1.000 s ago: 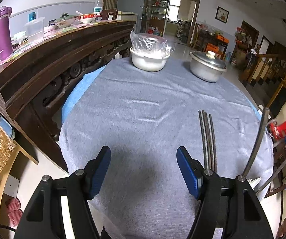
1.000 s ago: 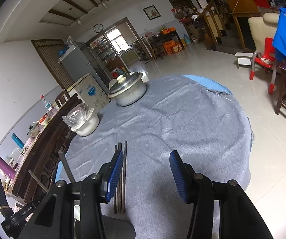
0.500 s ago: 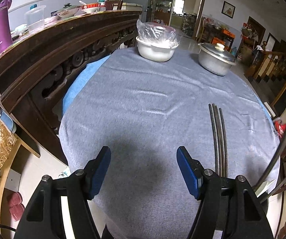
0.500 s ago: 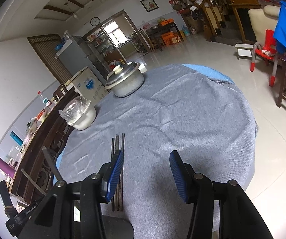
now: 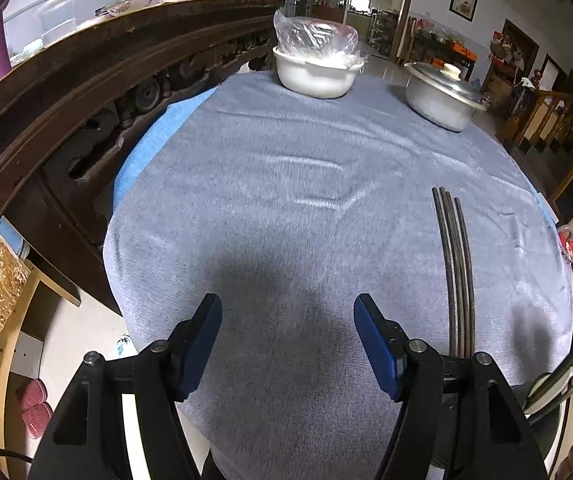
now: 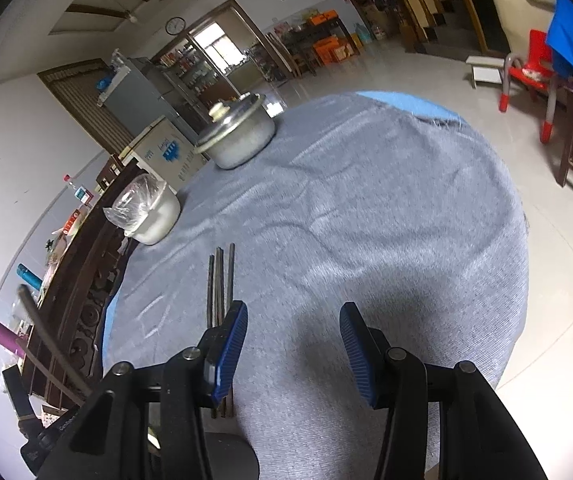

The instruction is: Organize utensils

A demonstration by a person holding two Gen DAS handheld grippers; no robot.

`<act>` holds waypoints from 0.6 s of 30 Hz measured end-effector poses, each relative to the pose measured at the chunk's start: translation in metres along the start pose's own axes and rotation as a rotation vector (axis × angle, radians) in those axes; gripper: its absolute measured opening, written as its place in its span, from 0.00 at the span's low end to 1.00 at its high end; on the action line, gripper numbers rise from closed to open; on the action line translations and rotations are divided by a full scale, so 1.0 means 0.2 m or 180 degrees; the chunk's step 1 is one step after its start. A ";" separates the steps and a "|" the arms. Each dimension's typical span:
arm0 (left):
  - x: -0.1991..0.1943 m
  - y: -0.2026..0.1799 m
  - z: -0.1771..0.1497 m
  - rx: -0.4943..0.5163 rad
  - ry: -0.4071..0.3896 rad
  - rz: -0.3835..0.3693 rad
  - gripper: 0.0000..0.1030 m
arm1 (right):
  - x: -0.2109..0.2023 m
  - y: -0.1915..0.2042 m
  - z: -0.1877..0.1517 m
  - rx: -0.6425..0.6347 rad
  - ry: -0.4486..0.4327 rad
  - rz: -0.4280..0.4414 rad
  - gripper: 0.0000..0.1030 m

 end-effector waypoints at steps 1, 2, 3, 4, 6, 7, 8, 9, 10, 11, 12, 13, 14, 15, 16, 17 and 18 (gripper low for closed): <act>0.01 0.00 0.00 0.0005 0.0014 0.0003 0.67 | 0.01 -0.01 0.00 0.0015 0.0018 0.0003 0.50; 0.02 -0.01 0.00 0.0008 0.0024 0.0006 0.67 | 0.02 -0.01 0.00 0.0030 0.0035 0.0004 0.50; 0.03 -0.01 0.00 0.0013 0.0041 0.0011 0.67 | 0.04 -0.02 0.00 0.0045 0.0057 0.0001 0.50; 0.04 -0.01 0.00 0.0018 0.0054 0.0015 0.67 | 0.05 -0.03 -0.01 0.0054 0.0074 -0.0002 0.50; 0.06 -0.02 0.00 0.0026 0.0084 0.0020 0.67 | 0.07 -0.04 -0.01 0.0070 0.0110 -0.0004 0.50; 0.07 -0.02 0.00 0.0031 0.0100 0.0023 0.67 | 0.08 -0.04 -0.01 0.0073 0.0130 -0.0001 0.50; 0.08 -0.03 0.00 0.0038 0.0110 0.0027 0.67 | 0.09 -0.04 -0.01 0.0073 0.0156 0.0006 0.50; 0.09 -0.03 0.01 0.0051 0.0119 0.0033 0.67 | 0.12 -0.04 0.00 0.0066 0.0201 0.0017 0.50; 0.10 -0.04 0.01 0.0058 0.0121 0.0038 0.67 | 0.14 -0.04 0.00 0.0058 0.0231 0.0029 0.50; 0.11 -0.04 0.03 0.0068 0.0119 0.0042 0.67 | 0.17 -0.03 0.01 0.0049 0.0279 0.0052 0.50; 0.11 -0.04 0.03 0.0076 0.0115 0.0045 0.67 | 0.20 -0.03 0.01 0.0046 0.0324 0.0071 0.50; 0.12 -0.05 0.04 0.0094 0.0109 0.0049 0.67 | 0.23 -0.02 0.02 0.0039 0.0382 0.0091 0.50; 0.13 -0.05 0.05 0.0114 0.0104 0.0055 0.67 | 0.27 -0.01 0.03 0.0017 0.0455 0.0110 0.50; 0.14 -0.06 0.06 0.0138 0.0100 0.0064 0.67 | 0.31 -0.01 0.03 -0.0013 0.0509 0.0121 0.50; 0.15 -0.06 0.07 0.0167 0.0096 0.0074 0.67 | 0.34 0.00 0.04 -0.0047 0.0558 0.0124 0.50; 0.16 -0.07 0.09 0.0194 0.0090 0.0083 0.67 | 0.39 0.02 0.05 -0.0089 0.0609 0.0121 0.49; 0.17 -0.07 0.10 0.0216 0.0087 0.0090 0.67 | 0.43 0.03 0.06 -0.0125 0.0656 0.0134 0.49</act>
Point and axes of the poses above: each gripper's, at about its wrist camera, not at the fingertips, and x roughly the way its jaws point, y to its left, z to its top, the point moved 6 cm from there along x, roughly the way its jaws point, and after that the axes turned 6 degrees about z, right-handed, at the moved point
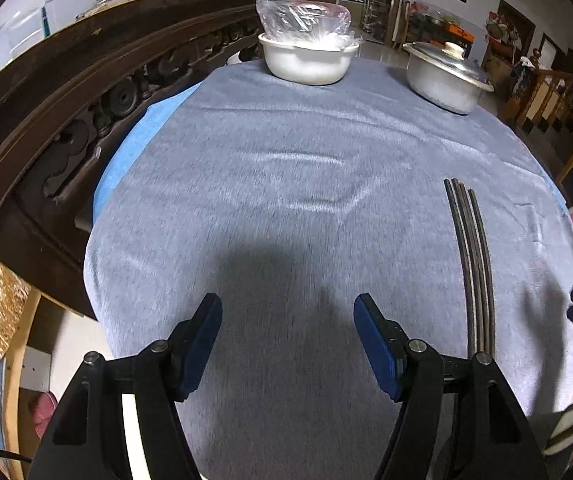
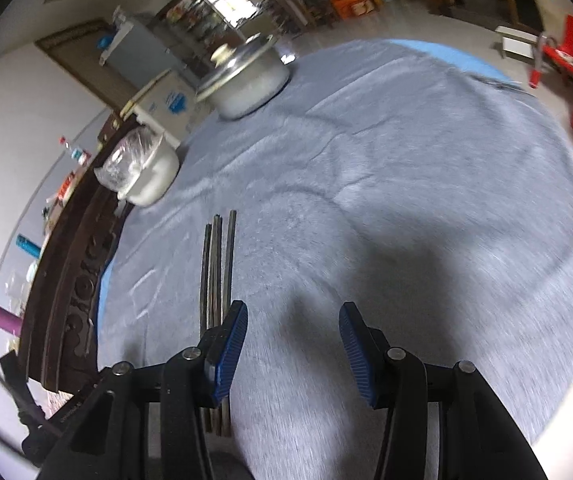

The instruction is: Organize utensils

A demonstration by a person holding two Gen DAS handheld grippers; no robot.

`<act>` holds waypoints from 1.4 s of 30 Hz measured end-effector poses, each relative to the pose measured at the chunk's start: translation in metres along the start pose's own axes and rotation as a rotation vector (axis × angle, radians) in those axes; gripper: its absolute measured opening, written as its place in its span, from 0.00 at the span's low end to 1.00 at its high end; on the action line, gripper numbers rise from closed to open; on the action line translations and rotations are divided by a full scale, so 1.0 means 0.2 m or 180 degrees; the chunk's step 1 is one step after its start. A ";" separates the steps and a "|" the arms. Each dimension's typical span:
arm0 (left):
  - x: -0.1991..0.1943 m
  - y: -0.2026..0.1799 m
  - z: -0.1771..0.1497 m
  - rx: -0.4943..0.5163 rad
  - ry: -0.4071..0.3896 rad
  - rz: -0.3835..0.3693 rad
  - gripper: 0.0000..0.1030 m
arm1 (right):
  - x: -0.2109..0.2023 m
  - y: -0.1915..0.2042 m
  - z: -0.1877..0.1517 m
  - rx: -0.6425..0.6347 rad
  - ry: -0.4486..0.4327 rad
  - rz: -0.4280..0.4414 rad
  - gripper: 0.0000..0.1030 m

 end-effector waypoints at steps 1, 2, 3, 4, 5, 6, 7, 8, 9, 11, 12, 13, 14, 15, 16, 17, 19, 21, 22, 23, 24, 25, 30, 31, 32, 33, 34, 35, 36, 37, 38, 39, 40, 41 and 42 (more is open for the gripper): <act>0.01 0.00 0.01 0.0017 -0.0001 0.0002 0.67 | 0.04 0.02 0.02 -0.0041 0.0053 0.0022 0.47; 0.02 -0.01 0.02 0.0035 0.0000 0.0003 0.67 | 0.09 0.04 0.04 -0.0083 0.0111 0.0041 0.43; 0.03 -0.01 0.03 0.0046 0.0003 0.0002 0.67 | 0.13 0.05 0.06 -0.0119 0.0165 0.0049 0.41; 0.04 -0.02 0.04 0.0059 0.0010 0.0001 0.67 | 0.17 0.07 0.08 -0.0151 0.0211 0.0057 0.40; 0.06 -0.02 0.05 0.0078 0.0019 -0.0004 0.67 | 0.22 0.10 0.11 -0.0207 0.0269 0.0083 0.38; 0.07 -0.03 0.06 0.0101 0.0025 -0.0009 0.67 | 0.26 0.12 0.13 -0.0250 0.0298 0.0096 0.37; 0.08 -0.04 0.07 0.0123 0.0027 -0.0011 0.67 | 0.30 0.15 0.15 -0.0304 0.0332 0.0103 0.36; 0.09 -0.05 0.09 0.0152 0.0025 -0.0010 0.67 | 0.35 0.17 0.18 -0.0349 0.0365 0.0108 0.35; 0.09 -0.05 0.10 0.0168 0.0020 -0.0008 0.67 | 0.39 0.19 0.20 -0.0376 0.0395 0.0102 0.34; 0.11 -0.06 0.13 0.0195 0.0007 -0.0014 0.67 | 0.46 0.22 0.24 -0.0422 0.0471 0.0079 0.29; 0.11 -0.06 0.14 0.0202 0.0002 -0.0021 0.67 | 0.52 0.24 0.26 -0.0455 0.0525 0.0070 0.29; 0.12 -0.06 0.16 0.0209 -0.0003 -0.0029 0.67 | 0.55 0.25 0.28 -0.0474 0.0556 0.0059 0.28; 0.13 -0.07 0.17 0.0218 -0.0007 -0.0036 0.67 | 0.59 0.26 0.30 -0.0485 0.0603 0.0047 0.27; 0.13 -0.07 0.19 0.0229 -0.0011 -0.0041 0.67 | 0.62 0.27 0.30 -0.0484 0.0641 0.0040 0.27; 0.14 -0.08 0.20 0.0243 -0.0015 -0.0046 0.67 | 0.65 0.27 0.31 -0.0482 0.0677 0.0020 0.26; 0.15 -0.09 0.22 0.0259 -0.0017 -0.0051 0.67 | 0.68 0.28 0.31 -0.0488 0.0702 0.0002 0.26; 0.16 -0.10 0.24 0.0298 -0.0019 -0.0069 0.67 | 0.72 0.30 0.32 -0.0528 0.0760 -0.0057 0.25; 0.17 -0.12 0.26 0.0325 -0.0008 -0.0109 0.67 | 0.76 0.30 0.32 -0.0543 0.0812 -0.0114 0.25; 0.18 -0.13 0.28 0.0342 0.0001 -0.0145 0.67 | 0.78 0.30 0.32 -0.0555 0.0838 -0.0154 0.25; 0.18 -0.15 0.29 0.0357 0.0007 -0.0169 0.67 | 0.79 0.30 0.33 -0.0581 0.0827 -0.0196 0.22; 0.19 -0.16 0.30 0.0380 0.0013 -0.0202 0.67 | 0.80 0.30 0.33 -0.0636 0.0813 -0.0257 0.21; 0.20 -0.19 0.32 0.0420 0.0014 -0.0253 0.67 | 0.80 0.31 0.33 -0.0676 0.0813 -0.0284 0.21; 0.27 -0.34 0.38 0.0652 0.0082 -0.0400 0.67 | 0.81 0.33 0.34 -0.0956 0.0813 -0.0472 0.09; 0.28 -0.38 0.39 0.0707 0.0123 -0.0421 0.67 | 0.81 0.32 0.34 -0.0965 0.0813 -0.0477 0.07; 0.30 -0.41 0.40 0.0743 0.0154 -0.0454 0.67 | 0.80 0.30 0.35 -0.0968 0.0789 -0.0518 0.07; 0.31 -0.44 0.41 0.0780 0.0181 -0.0515 0.67 | 0.79 0.29 0.36 -0.0964 0.0767 -0.0549 0.07; 0.32 -0.50 0.42 0.0835 0.0210 -0.0593 0.67 | 0.78 0.27 0.37 -0.0936 0.0756 -0.0547 0.07; 0.34 -0.54 0.43 0.0875 0.0233 -0.0614 0.67 | 0.77 0.24 0.38 -0.0882 0.0763 -0.0500 0.07; 0.36 -0.57 0.44 0.0902 0.0247 -0.0625 0.67 | 0.77 0.23 0.39 -0.0850 0.0764 -0.0480 0.07; 0.37 -0.62 0.45 0.0950 0.0277 -0.0663 0.67 | 0.76 0.22 0.39 -0.0825 0.0763 -0.0469 0.07; 0.39 -0.65 0.45 0.0976 0.0302 -0.0701 0.67 | 0.76 0.21 0.40 -0.0817 0.0763 -0.0453 0.07; 0.40 -0.69 0.45 0.1005 0.0341 -0.0748 0.67 | 0.76 0.20 0.40 -0.0819 0.0769 -0.0431 0.07; 0.41 -0.72 0.46 0.1033 0.0382 -0.0790 0.67 | 0.76 0.21 0.40 -0.0812 0.0775 -0.0406 0.07; 0.42 -0.76 0.46 0.1065 0.0409 -0.0833 0.67 | 0.76 0.20 0.40 -0.0796 0.0783 -0.0379 0.07; 0.43 -0.79 0.46 0.1093 0.0419 -0.0855 0.67 | 0.77 0.20 0.40 -0.0787 0.0790 -0.0362 0.07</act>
Point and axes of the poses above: each gripper's, at about its wrist camera, not at the fingertips, and x roughly the way its jaws point, y to its left, z to its top, the point moved 6 cm from there along x, roughly the way its jaws point, and after that the axes turned 6 degrees about z, right-handed, at the moved point
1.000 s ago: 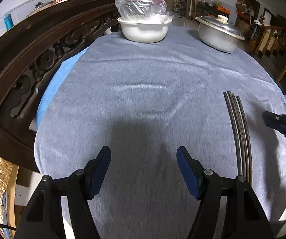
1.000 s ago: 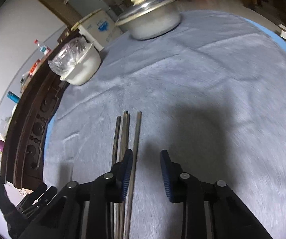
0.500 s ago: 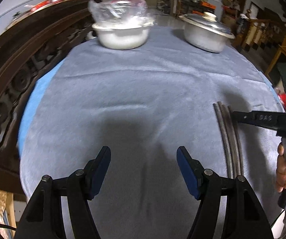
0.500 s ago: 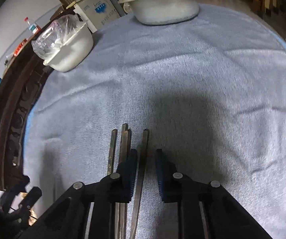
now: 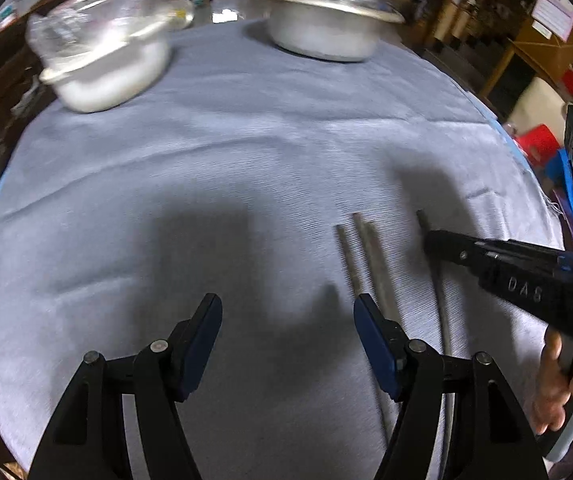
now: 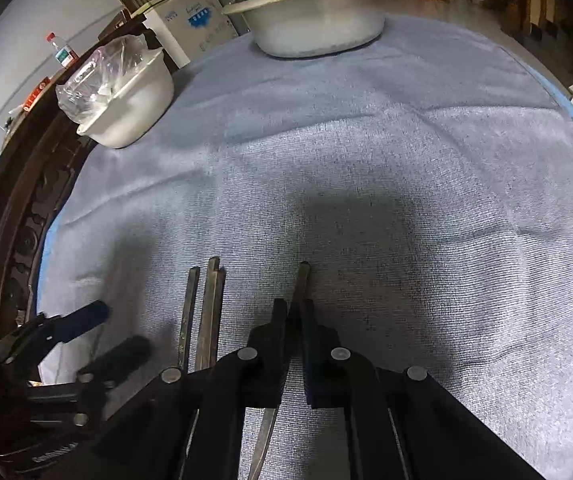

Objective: Organize utensils
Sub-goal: 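Close the right tool on the dark chopsticks while the left tool grasps one chopstick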

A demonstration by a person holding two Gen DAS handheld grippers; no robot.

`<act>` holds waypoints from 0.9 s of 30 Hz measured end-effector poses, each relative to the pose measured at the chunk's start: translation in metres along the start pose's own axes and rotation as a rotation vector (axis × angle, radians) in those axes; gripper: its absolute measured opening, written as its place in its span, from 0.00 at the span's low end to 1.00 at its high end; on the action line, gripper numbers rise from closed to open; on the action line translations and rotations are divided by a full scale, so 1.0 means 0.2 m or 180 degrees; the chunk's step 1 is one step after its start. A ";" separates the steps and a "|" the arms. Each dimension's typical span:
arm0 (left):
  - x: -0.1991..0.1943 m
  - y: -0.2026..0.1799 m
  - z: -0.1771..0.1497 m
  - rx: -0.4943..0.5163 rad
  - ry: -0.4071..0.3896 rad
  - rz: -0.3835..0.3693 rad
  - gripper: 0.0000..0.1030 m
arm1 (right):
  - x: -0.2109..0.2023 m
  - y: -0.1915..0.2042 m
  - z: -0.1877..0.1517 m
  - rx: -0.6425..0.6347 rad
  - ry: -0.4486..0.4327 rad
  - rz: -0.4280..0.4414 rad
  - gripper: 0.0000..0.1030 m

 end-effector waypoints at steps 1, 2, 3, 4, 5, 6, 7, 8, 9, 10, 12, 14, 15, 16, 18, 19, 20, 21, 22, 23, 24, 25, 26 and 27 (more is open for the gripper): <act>0.01 -0.01 0.01 0.0013 0.0007 0.0005 0.67 | 0.00 0.00 0.00 0.0009 0.0005 0.0023 0.07; 0.02 -0.02 0.02 0.0016 0.0013 0.0006 0.67 | -0.01 -0.01 0.00 0.0022 0.0006 0.0048 0.07; 0.03 -0.02 0.03 0.0016 0.0026 -0.0009 0.67 | -0.01 -0.01 0.00 0.0033 0.0007 0.0070 0.07; 0.04 -0.03 0.04 0.0015 0.0046 -0.0033 0.67 | -0.01 -0.01 0.00 0.0036 0.0010 0.0090 0.07; 0.06 -0.04 0.04 0.0024 0.0067 -0.0033 0.67 | -0.01 -0.01 0.00 0.0036 0.0012 0.0106 0.07; 0.07 -0.05 0.05 0.0036 0.0082 -0.0017 0.67 | -0.01 -0.01 0.00 0.0038 0.0013 0.0116 0.07; 0.08 -0.05 0.06 0.0050 0.0102 0.0004 0.67 | -0.01 -0.01 0.00 0.0043 0.0016 0.0130 0.07; 0.10 -0.06 0.07 0.0051 0.0121 0.0004 0.67 | -0.01 -0.01 0.01 0.0045 0.0022 0.0149 0.07; 0.12 -0.06 0.07 0.0044 0.0149 -0.0004 0.67 | -0.01 -0.02 0.00 0.0047 0.0025 0.0159 0.07; 0.12 -0.06 0.08 0.0045 0.0139 0.0009 0.67 | -0.01 -0.02 0.01 0.0052 0.0027 0.0173 0.08; 0.13 -0.07 0.09 0.0068 0.0126 0.0047 0.67 | -0.01 -0.02 0.01 0.0053 0.0033 0.0193 0.08; 0.14 -0.06 0.11 0.0063 0.0114 0.0060 0.67 | -0.01 -0.02 0.01 0.0051 0.0039 0.0208 0.08; 0.15 -0.06 0.12 0.0070 0.0107 0.0068 0.67 | -0.01 -0.02 0.01 0.0052 0.0042 0.0212 0.08; 0.15 -0.07 0.12 0.0091 0.0099 0.0086 0.67 | -0.01 -0.02 0.01 0.0053 0.0047 0.0215 0.08; 0.17 -0.08 0.14 0.0167 0.0068 0.0152 0.67 | -0.01 -0.02 0.01 0.0059 0.0065 0.0217 0.08; 0.17 -0.09 0.14 0.0234 0.0064 0.0200 0.66 | 0.00 -0.02 0.01 0.0058 0.0081 0.0211 0.08; 0.17 -0.10 0.13 0.0308 0.0051 0.0248 0.65 | 0.00 -0.02 0.02 0.0053 0.0101 0.0195 0.08; 0.17 -0.11 0.14 0.0336 0.0032 0.0243 0.62 | 0.00 -0.02 0.02 0.0052 0.0112 0.0180 0.08; 0.17 -0.11 0.14 0.0352 0.0020 0.0228 0.57 | 0.00 -0.01 0.03 0.0055 0.0120 0.0165 0.08; 0.17 -0.11 0.15 0.0366 -0.0004 0.0224 0.45 | 0.01 -0.01 0.03 0.0063 0.0127 0.0150 0.09; 0.17 -0.11 0.15 0.0382 -0.0013 0.0221 0.39 | 0.01 -0.01 0.04 0.0075 0.0139 0.0127 0.09; 0.16 -0.10 0.15 0.0392 -0.0007 0.0214 0.28 | 0.02 0.00 0.05 0.0077 0.0148 0.0106 0.09; 0.16 -0.09 0.15 0.0396 0.0000 0.0216 0.20 | 0.02 0.00 0.05 0.0070 0.0155 0.0079 0.09; 0.16 -0.09 0.14 0.0406 0.0001 0.0208 0.18 | 0.03 0.00 0.06 0.0054 0.0162 0.0039 0.09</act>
Point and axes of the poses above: each gripper's, at about its wrist camera, not at the fingertips, and x roughly the way its jaws point, y to its left, z to its top, the point moved 6 cm from there along x, roughly the way its jaws point, and after that the axes turned 6 degrees about z, right-handed, at the moved point
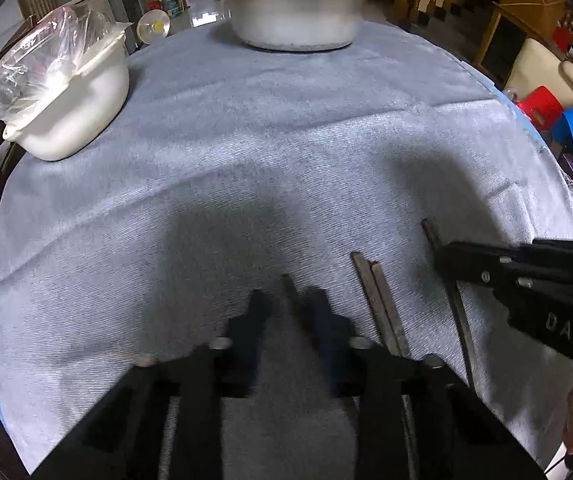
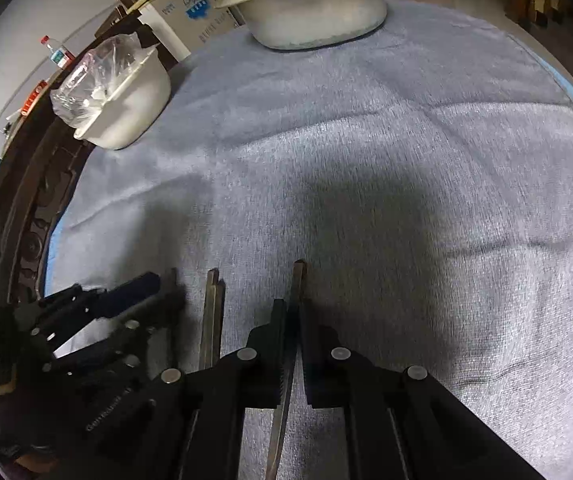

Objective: Organize utensils
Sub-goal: 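Close the right tool on the dark chopsticks while the left tool grasps one chopstick, then lift the held chopsticks with both tools and carry them above the metal holder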

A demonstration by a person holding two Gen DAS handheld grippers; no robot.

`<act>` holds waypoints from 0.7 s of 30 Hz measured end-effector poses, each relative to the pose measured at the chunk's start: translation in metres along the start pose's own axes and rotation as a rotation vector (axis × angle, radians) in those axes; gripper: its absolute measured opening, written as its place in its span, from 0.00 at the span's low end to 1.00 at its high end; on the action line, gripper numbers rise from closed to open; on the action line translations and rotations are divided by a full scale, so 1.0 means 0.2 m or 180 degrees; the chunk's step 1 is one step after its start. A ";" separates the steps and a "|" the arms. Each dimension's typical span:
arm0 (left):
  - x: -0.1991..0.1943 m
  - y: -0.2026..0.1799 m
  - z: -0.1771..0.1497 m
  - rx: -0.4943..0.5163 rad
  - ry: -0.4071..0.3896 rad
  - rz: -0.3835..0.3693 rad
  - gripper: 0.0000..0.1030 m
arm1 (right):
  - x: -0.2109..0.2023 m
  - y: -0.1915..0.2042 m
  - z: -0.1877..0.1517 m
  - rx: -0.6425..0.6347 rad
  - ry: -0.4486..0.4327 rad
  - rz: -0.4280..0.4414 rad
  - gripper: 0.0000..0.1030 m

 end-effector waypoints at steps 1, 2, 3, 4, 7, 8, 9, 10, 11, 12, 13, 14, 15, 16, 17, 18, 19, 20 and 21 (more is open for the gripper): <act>0.00 0.00 -0.01 0.0022 -0.0001 0.0003 0.14 | 0.00 0.00 0.00 -0.0012 0.0002 -0.0027 0.09; 0.00 0.01 -0.01 0.0042 0.0003 -0.0001 0.13 | 0.00 0.01 0.00 -0.0032 0.0006 -0.0058 0.09; 0.00 0.01 -0.01 0.0059 0.0012 -0.0015 0.13 | 0.01 0.02 0.01 -0.0069 0.0013 -0.0095 0.09; 0.00 0.01 -0.02 0.0082 0.0017 -0.0028 0.13 | 0.01 0.02 0.01 -0.0117 0.0017 -0.0135 0.09; 0.00 0.01 -0.02 0.0086 0.0023 -0.0058 0.14 | 0.02 0.04 0.01 -0.0270 0.0017 -0.0234 0.09; 0.01 0.01 -0.02 0.0073 0.0025 -0.0066 0.15 | 0.02 0.05 0.02 -0.0323 0.0021 -0.0278 0.09; 0.01 0.01 -0.02 0.0069 0.0023 -0.0067 0.15 | 0.03 0.06 0.02 -0.0358 0.0026 -0.0309 0.09; 0.02 0.00 -0.01 0.0067 0.0010 -0.0066 0.15 | 0.03 0.06 0.02 -0.0404 0.0025 -0.0352 0.09; 0.02 0.00 -0.01 0.0060 -0.0016 -0.0069 0.15 | 0.03 0.07 0.02 -0.0437 0.0014 -0.0383 0.08; 0.03 0.00 0.00 0.0047 -0.0042 -0.0071 0.15 | 0.04 0.07 0.03 -0.0461 -0.0002 -0.0405 0.07; 0.02 0.01 -0.01 0.0022 -0.0068 -0.0063 0.13 | 0.04 0.08 0.03 -0.0472 -0.0016 -0.0414 0.07; 0.02 0.01 -0.01 -0.0008 -0.0090 -0.0055 0.11 | 0.04 0.08 0.02 -0.0470 -0.0031 -0.0410 0.07; 0.02 0.02 -0.01 -0.0041 -0.0102 -0.0066 0.10 | 0.04 0.07 0.02 -0.0433 -0.0067 -0.0375 0.07; 0.02 0.03 -0.02 -0.0090 -0.0118 -0.0076 0.08 | 0.03 0.06 0.02 -0.0386 -0.0108 -0.0323 0.07; 0.01 0.04 -0.03 -0.0120 -0.0130 -0.0083 0.06 | 0.02 0.05 0.01 -0.0333 -0.0167 -0.0252 0.07; 0.01 0.05 -0.04 -0.0144 -0.0153 -0.0085 0.06 | 0.00 0.04 0.00 -0.0306 -0.0208 -0.0210 0.07; 0.00 0.06 -0.05 -0.0160 -0.0178 -0.0081 0.05 | -0.01 0.02 0.00 -0.0275 -0.0261 -0.0160 0.07; -0.02 0.07 -0.06 -0.0183 -0.0230 -0.0083 0.05 | -0.05 0.01 -0.01 -0.0229 -0.0341 -0.0090 0.07; -0.05 0.08 -0.06 -0.0211 -0.0287 -0.0094 0.05 | -0.08 0.00 -0.02 -0.0200 -0.0406 -0.0037 0.07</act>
Point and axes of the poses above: each gripper's, at about its wrist camera, not at the fingertips, and x roughly the way its jaws point, y to its left, z to its top, the point moved 6 cm from there along x, roughly the way its jaws point, and after that the axes turned 6 degrees about z, right-handed, at the moved point
